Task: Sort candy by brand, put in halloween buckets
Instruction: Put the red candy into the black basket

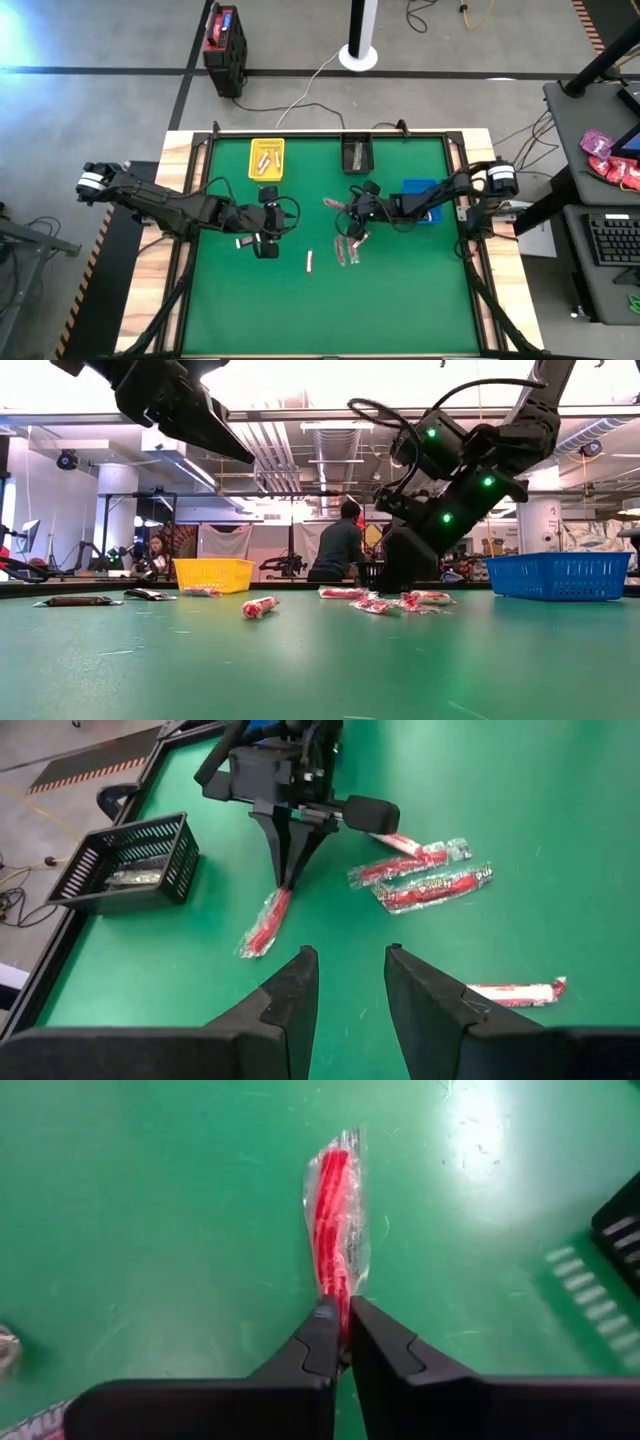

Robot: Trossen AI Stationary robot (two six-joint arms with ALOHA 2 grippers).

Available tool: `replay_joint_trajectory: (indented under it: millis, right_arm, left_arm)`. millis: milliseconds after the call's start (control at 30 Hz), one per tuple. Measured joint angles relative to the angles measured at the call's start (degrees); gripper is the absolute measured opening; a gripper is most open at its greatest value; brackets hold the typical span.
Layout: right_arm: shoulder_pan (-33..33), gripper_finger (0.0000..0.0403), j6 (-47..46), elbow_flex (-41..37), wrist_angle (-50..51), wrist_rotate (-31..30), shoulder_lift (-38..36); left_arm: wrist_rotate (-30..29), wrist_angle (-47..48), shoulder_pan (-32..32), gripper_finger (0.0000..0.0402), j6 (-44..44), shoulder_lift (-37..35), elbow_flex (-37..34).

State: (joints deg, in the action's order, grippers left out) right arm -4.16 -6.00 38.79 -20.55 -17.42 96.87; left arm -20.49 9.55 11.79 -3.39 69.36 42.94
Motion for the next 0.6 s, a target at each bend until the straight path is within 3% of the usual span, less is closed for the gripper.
replay_joint_trajectory:
  millis: [200, 433, 600]
  right_arm:
    - [-0.86, 0.0012, 1.93, 0.10, -0.31, -0.59, -10.42]
    - [-5.70, 0.0012, 2.99, 0.19, 2.07, -7.01, -21.19]
    - [-12.08, 0.0012, -7.10, 0.17, 5.67, -10.75, -22.56]
  left_arm:
    - [0.00, -0.37, 0.00, 0.0102, -0.14, 0.02, 0.00]
    - [0.00, -3.25, 0.00, 0.0102, -0.47, 0.07, 0.00]
    - [0.00, -7.18, 0.00, 0.0102, -2.10, 0.07, 0.00]
